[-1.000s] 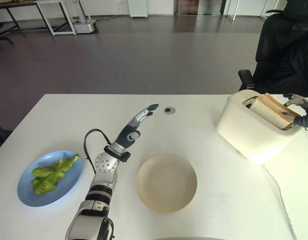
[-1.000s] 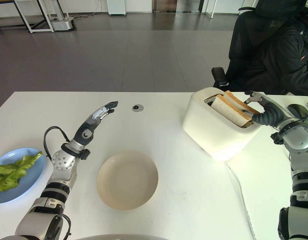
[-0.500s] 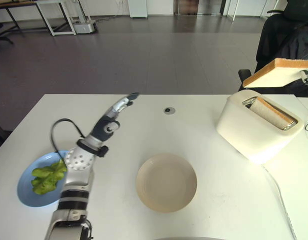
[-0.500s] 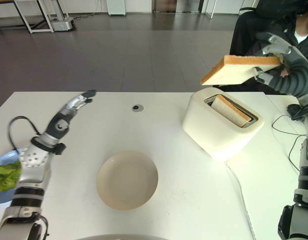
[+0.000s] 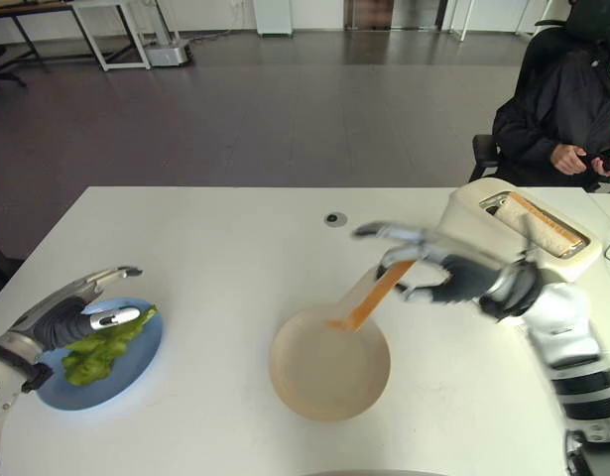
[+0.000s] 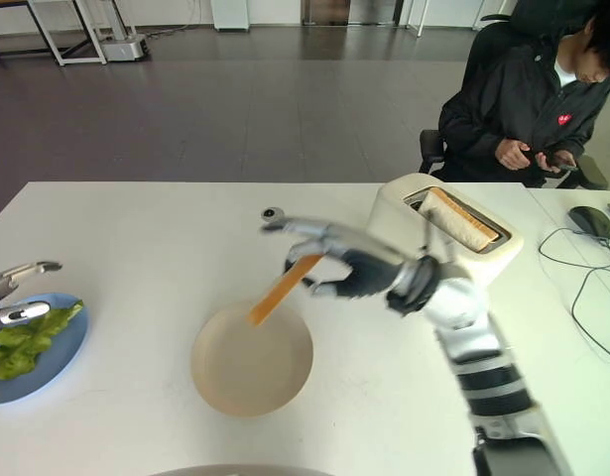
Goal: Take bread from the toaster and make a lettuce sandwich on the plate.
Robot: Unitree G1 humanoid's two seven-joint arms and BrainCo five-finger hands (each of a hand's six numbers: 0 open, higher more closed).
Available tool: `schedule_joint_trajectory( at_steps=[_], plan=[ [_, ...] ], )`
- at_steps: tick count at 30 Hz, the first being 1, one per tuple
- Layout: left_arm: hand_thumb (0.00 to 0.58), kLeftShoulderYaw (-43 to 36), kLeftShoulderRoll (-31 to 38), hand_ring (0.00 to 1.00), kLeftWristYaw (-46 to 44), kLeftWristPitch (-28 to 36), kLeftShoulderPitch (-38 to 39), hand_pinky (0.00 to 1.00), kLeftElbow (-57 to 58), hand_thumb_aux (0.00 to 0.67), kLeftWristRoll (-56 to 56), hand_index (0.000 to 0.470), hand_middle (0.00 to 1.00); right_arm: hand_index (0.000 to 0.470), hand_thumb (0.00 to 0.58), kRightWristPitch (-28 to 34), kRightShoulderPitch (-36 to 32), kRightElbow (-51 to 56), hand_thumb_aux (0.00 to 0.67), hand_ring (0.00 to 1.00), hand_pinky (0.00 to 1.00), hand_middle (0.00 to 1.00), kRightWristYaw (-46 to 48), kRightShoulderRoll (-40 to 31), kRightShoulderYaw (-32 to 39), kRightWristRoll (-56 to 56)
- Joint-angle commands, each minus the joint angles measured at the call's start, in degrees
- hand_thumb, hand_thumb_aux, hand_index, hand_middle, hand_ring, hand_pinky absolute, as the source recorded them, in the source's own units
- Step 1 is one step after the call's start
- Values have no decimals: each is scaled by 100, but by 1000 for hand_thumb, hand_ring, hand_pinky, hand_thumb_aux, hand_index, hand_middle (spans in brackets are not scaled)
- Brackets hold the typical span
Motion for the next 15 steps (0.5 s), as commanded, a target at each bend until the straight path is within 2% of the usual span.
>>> schedule_joint_trajectory(
  at_steps=[1, 8, 12, 13, 14, 15],
  plan=[
    [0, 43, 330, 0, 218, 628, 56, 0, 149, 0, 576, 0, 0, 470, 580, -609, -263, 958, 670, 0, 0, 0, -853, 644, 298, -1153],
    [0, -378, 480, 0, 455, 1234, 39, 0, 386, 0, 1120, 0, 0, 470, 580, -1808, -321, 1972, 670, 0, 0, 0, -1981, 653, 541, -2523],
    [0, -668, 556, 0, 580, 1381, -101, 0, 504, 0, 1288, 0, 0, 470, 580, -2256, -371, 2278, 670, 0, 0, 0, -2198, 364, 639, -2874],
    [0, -726, 578, 0, 590, 1415, -109, 0, 515, 0, 1319, 0, 0, 361, 549, -2332, -374, 2313, 515, 0, 0, 0, -2194, 274, 657, -2901],
    [0, -773, 598, 0, 599, 1451, -107, 0, 528, 0, 1338, 0, 0, 251, 454, -2397, -376, 2333, 357, 0, 0, 0, -2204, 183, 675, -2958],
    [0, -799, 607, 0, 606, 1474, -100, 0, 538, 0, 1349, 0, 0, 66, 152, -2470, -373, 2335, 95, 0, 0, 0, -2264, 83, 667, -3073]
  ],
)
